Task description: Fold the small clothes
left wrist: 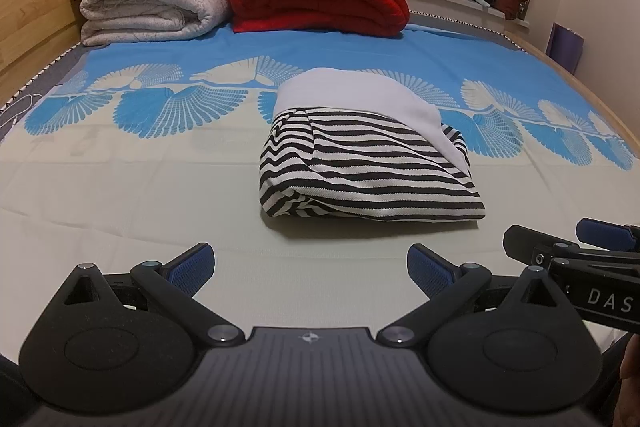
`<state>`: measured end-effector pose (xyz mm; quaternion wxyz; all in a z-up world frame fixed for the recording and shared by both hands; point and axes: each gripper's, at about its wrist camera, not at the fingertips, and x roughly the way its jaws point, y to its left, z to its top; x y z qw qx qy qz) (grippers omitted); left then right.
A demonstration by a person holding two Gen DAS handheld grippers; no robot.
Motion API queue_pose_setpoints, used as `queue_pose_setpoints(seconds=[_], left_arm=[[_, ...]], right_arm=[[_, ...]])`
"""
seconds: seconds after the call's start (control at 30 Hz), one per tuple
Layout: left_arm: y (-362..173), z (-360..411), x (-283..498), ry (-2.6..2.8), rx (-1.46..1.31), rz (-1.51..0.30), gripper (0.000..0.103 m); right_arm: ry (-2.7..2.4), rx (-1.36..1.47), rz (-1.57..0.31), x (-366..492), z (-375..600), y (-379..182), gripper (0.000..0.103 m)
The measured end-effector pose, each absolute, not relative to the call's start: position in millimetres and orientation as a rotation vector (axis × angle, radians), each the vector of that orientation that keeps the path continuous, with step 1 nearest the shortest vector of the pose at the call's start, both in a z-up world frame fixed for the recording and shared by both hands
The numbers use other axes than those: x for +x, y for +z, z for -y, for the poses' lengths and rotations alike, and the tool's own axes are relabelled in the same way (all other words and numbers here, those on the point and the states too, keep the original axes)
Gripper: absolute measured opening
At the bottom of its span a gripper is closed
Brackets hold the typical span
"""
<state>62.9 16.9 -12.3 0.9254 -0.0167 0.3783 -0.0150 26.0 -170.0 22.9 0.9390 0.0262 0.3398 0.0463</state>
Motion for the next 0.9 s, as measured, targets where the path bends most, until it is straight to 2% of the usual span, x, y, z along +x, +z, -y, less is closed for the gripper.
queue_pose_setpoints(seconds=[0.9], left_arm=[[-12.6, -17.4, 63.0, -0.032, -0.033, -0.778, 0.102]], right_arm=[[0.097, 0.054, -0.699, 25.2, 171.9, 18.7, 0.089]])
